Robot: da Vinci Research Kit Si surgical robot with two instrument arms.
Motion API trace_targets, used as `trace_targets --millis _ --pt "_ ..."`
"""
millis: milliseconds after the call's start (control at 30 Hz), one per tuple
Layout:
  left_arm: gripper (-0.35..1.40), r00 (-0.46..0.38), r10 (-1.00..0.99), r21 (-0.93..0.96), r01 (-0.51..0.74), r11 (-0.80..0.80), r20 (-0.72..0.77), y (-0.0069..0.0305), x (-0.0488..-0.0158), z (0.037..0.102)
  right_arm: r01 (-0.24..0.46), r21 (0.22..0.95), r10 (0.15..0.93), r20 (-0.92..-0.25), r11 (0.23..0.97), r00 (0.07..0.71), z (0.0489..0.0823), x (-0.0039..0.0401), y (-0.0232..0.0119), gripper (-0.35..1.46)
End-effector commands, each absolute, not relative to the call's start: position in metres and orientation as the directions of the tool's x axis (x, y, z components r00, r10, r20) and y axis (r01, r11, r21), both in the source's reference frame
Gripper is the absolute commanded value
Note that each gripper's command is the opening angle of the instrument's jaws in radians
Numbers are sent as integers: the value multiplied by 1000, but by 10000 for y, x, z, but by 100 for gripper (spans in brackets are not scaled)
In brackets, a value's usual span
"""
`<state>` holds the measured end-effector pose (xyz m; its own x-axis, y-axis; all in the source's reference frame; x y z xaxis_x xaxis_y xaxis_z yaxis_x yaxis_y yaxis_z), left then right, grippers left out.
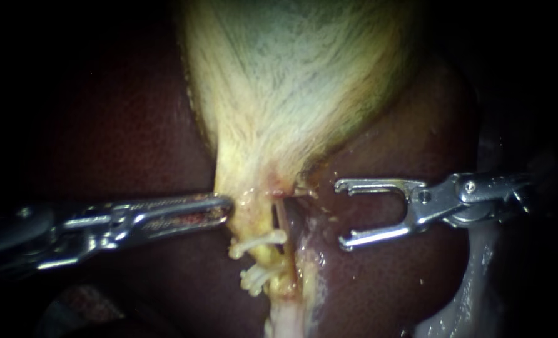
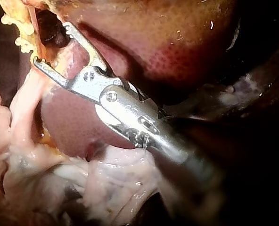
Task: Going back third clip left tube
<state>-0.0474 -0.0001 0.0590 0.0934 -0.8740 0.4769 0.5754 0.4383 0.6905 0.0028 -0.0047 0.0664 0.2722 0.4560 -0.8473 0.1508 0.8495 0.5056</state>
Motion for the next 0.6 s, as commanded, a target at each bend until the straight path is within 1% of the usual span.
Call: trace_targets --millis 33,233,600 --pt "-35 98 -875 686 581 438 475 -1 -477 592 151 506 456 -847 849 273 664 28 -47 59" --pt "-35 106 -875 679 589 439 473 -5 -490 602 151 506 456 -847 849 273 663 28 -48 59" --pt "-35 108 -875 681 585 440 472 -5 -491 602 151 506 456 -847 849 273 663 28 -48 59"
